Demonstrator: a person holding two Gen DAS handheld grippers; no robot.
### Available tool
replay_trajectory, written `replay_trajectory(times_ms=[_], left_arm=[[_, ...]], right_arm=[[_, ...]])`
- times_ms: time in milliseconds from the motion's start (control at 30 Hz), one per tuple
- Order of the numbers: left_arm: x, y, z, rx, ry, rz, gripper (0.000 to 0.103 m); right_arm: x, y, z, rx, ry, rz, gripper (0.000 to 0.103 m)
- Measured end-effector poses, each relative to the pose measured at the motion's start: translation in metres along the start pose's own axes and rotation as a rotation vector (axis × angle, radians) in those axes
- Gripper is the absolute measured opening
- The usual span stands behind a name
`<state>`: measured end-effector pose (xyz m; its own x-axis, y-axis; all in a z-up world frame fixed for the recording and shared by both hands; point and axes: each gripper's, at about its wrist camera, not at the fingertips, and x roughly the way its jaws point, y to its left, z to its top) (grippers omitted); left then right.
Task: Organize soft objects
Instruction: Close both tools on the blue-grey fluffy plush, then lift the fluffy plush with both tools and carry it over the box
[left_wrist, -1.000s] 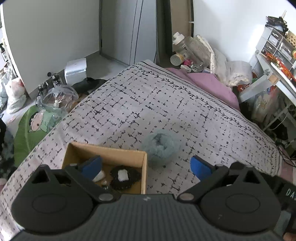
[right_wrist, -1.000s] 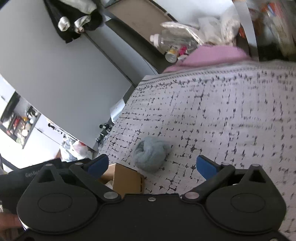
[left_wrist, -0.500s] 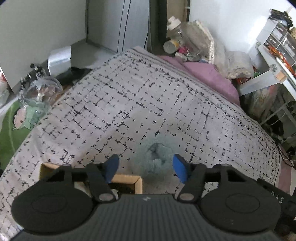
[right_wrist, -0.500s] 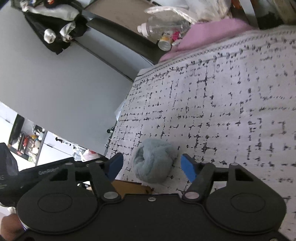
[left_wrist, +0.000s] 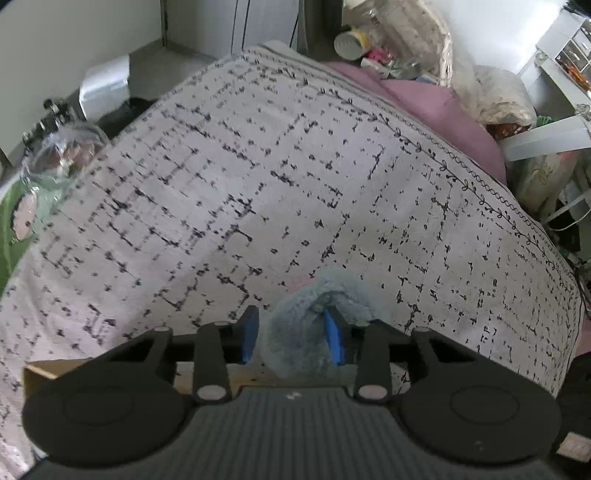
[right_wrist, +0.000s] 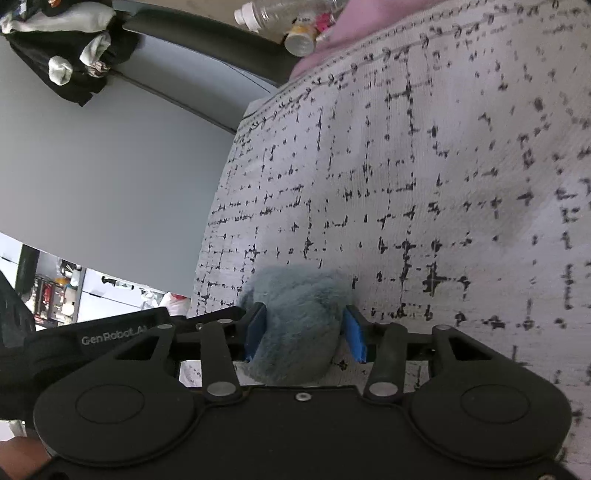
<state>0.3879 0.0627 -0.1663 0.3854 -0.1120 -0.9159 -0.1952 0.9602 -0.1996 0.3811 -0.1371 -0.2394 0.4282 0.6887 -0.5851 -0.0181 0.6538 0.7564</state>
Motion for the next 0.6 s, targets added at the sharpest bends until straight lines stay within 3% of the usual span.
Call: replay_trajectory(times_ms=[100,333,600], left_arm=[[0.012,0.002,0.000,-0.023,0.027,0.003,0.023],[0.014,0.000,0.000,-0.024,0.009,0.009,0.017],[-0.019,-0.019,-0.008,0.034,-0.066,0.010,0.016]], right_arm=[[0.007,0.000,-0.001,-0.005,0.010,0.015,0.043],[0.006,-0.001,-0.003,-0.008,0.014,0.042,0.027],[-0.023,0.012,-0.007,-0.057,-0.046,0.071,0.026]])
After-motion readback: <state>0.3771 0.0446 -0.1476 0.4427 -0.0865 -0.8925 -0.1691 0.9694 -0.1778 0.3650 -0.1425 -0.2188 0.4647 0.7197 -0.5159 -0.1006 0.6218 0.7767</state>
